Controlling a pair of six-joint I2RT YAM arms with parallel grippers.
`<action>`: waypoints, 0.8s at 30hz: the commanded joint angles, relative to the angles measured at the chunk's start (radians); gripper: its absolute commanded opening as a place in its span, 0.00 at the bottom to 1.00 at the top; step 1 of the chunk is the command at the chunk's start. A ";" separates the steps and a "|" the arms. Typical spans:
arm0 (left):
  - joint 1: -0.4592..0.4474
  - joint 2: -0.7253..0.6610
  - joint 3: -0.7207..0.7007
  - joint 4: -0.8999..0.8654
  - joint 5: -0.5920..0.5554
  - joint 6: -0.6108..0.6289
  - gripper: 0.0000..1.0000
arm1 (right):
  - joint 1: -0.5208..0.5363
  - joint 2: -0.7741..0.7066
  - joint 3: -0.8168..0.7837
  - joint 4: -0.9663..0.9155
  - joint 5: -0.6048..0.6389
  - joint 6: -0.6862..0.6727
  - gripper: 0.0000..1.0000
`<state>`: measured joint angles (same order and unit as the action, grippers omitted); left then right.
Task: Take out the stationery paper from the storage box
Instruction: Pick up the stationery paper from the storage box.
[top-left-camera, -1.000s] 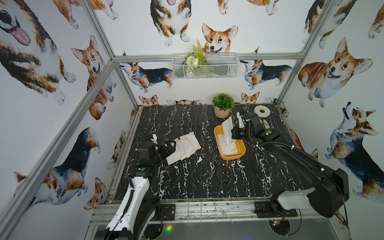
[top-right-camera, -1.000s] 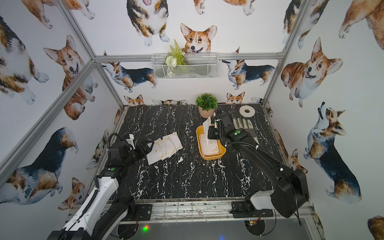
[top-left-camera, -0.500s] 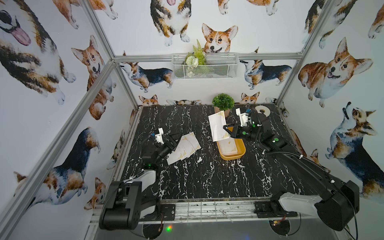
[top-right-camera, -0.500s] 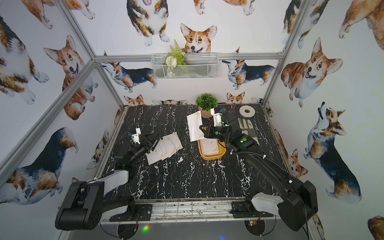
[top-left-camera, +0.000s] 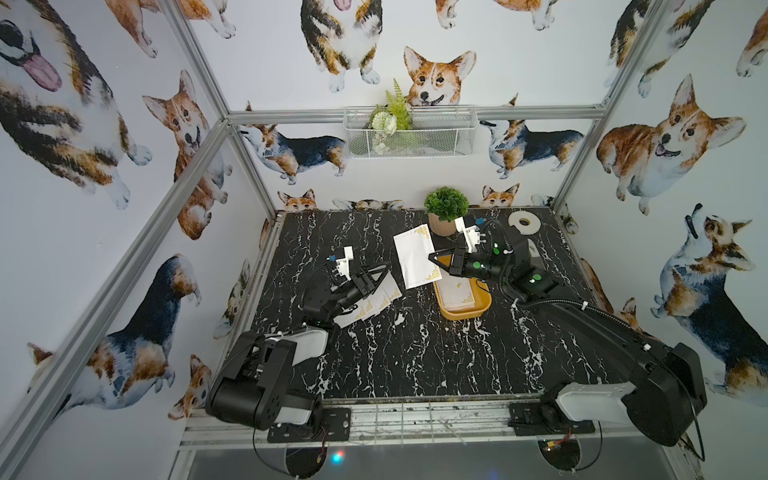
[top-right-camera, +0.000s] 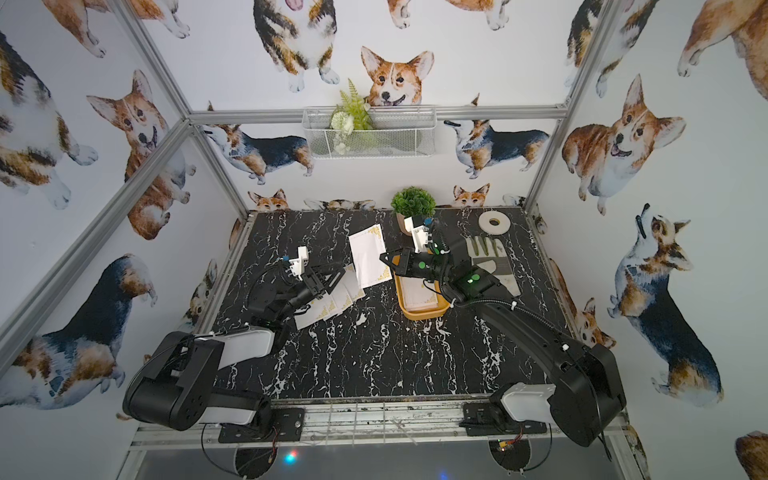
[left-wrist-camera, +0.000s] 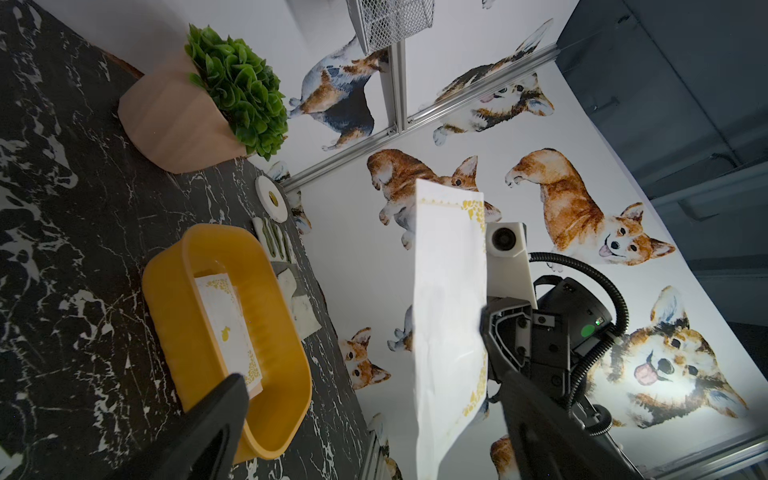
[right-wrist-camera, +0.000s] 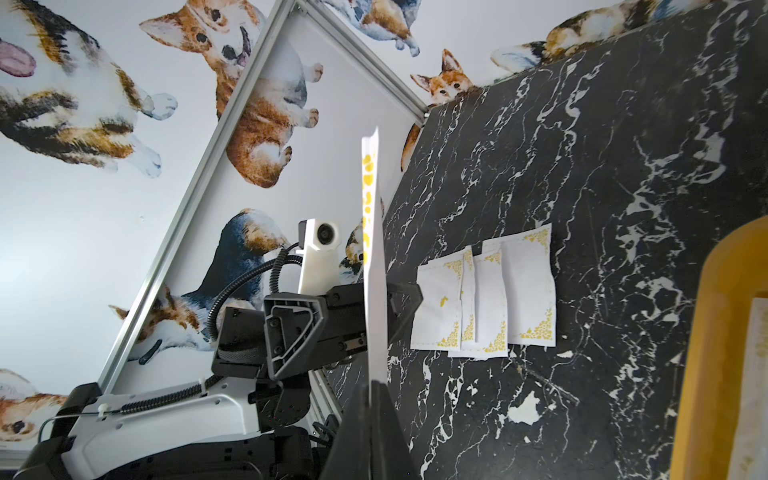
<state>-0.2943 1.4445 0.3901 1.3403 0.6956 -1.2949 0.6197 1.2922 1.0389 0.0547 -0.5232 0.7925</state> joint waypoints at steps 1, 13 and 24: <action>-0.039 0.044 0.034 0.082 -0.014 -0.008 0.96 | 0.015 0.020 0.013 0.059 -0.012 0.031 0.00; -0.095 0.088 0.085 0.082 -0.012 0.003 0.56 | 0.037 0.082 0.009 0.057 -0.011 0.021 0.00; -0.097 0.107 0.092 0.080 -0.002 0.006 0.00 | 0.038 0.076 0.026 -0.019 0.017 -0.018 0.00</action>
<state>-0.3923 1.5467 0.4767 1.3621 0.6758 -1.2869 0.6556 1.3766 1.0538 0.0517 -0.5220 0.7853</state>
